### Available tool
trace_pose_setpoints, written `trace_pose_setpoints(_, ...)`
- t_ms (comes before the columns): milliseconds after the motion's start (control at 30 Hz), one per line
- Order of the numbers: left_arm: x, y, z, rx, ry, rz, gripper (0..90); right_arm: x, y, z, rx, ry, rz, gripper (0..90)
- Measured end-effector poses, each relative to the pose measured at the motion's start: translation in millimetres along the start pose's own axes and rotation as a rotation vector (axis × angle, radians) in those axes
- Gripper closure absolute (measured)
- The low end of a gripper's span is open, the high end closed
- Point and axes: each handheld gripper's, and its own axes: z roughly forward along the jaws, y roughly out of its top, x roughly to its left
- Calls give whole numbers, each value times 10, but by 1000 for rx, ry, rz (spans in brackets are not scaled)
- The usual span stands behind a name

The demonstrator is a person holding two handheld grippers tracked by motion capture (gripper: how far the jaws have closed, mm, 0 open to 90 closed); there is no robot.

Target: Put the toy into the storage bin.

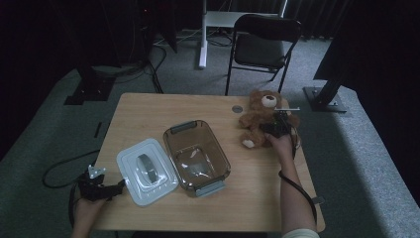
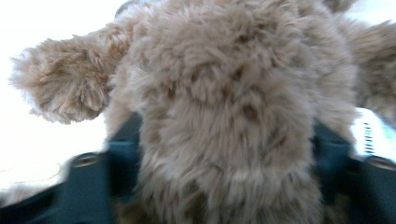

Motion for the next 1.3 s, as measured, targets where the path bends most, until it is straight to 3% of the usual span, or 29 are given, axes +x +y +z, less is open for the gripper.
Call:
trace_pose_setpoints(33,0,0,0,0,0,0,6,8,-7,-4,-12,-5,-7,387)
trace_pose_setpoints(67,0,0,0,0,0,0,6,19,-29,-28,-47,-20,-8,492)
trace_pose_setpoints(200,0,0,0,0,0,0,6,18,-49,-95,-100,-35,-13,595)
trace_pose_setpoints(433,1,1,1,-1,-1,0,6,73,-74,-296,-159,-95,-46,660)
trace_pose_setpoints(600,1,1,1,0,-1,1,6,103,-127,-412,-177,-106,-77,667)
trace_pose_setpoints(867,1,1,1,-1,-1,0,6,150,-219,-807,-280,-47,-61,671)
trace_pose_setpoints(967,0,1,1,-1,-1,0,6,220,-234,-958,-304,-21,-79,671)
trace_pose_setpoints(1133,1,1,1,-1,-1,0,6,422,-240,-1246,-362,42,-108,669)
trace_pose_setpoints(1300,2,1,2,-1,-1,2,6,713,-224,-1490,-393,99,-167,670)
